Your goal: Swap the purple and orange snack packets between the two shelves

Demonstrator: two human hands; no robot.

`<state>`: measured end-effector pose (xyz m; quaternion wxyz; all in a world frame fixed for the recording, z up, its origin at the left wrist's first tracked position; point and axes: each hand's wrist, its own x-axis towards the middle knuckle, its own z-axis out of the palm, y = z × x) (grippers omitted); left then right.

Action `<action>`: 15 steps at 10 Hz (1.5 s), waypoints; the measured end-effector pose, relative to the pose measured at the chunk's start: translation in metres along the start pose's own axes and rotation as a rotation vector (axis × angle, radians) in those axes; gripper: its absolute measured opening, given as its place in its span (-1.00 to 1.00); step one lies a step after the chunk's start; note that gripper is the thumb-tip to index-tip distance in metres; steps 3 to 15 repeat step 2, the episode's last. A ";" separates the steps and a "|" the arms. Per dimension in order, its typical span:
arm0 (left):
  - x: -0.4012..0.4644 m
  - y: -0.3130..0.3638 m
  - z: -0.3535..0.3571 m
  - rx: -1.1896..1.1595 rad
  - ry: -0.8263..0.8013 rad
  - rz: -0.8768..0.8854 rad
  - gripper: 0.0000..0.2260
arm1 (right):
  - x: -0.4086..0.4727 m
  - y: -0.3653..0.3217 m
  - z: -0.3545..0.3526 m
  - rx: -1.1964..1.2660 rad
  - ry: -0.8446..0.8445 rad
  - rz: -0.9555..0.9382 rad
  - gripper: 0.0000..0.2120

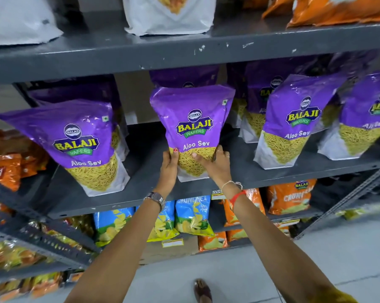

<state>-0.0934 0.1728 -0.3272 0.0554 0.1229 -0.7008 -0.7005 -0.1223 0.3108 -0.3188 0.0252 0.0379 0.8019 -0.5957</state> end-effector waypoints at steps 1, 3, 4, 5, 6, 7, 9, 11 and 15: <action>-0.005 0.007 0.001 0.022 -0.013 -0.009 -0.85 | -0.004 -0.002 -0.002 -0.001 -0.014 -0.008 -0.25; -0.014 0.014 0.005 0.014 0.025 0.067 -0.65 | -0.004 0.000 -0.007 0.095 0.056 -0.032 -0.05; -0.014 0.014 0.005 0.014 0.025 0.067 -0.65 | -0.004 0.000 -0.007 0.095 0.056 -0.032 -0.05; -0.014 0.014 0.005 0.014 0.025 0.067 -0.65 | -0.004 0.000 -0.007 0.095 0.056 -0.032 -0.05; -0.014 0.014 0.005 0.014 0.025 0.067 -0.65 | -0.004 0.000 -0.007 0.095 0.056 -0.032 -0.05; -0.014 0.014 0.005 0.014 0.025 0.067 -0.65 | -0.004 0.000 -0.007 0.095 0.056 -0.032 -0.05; -0.014 0.014 0.005 0.014 0.025 0.067 -0.65 | -0.004 0.000 -0.007 0.095 0.056 -0.032 -0.05; -0.014 0.014 0.005 0.014 0.025 0.067 -0.65 | -0.004 0.000 -0.007 0.095 0.056 -0.032 -0.05; -0.014 0.014 0.005 0.014 0.025 0.067 -0.65 | -0.004 0.000 -0.007 0.095 0.056 -0.032 -0.05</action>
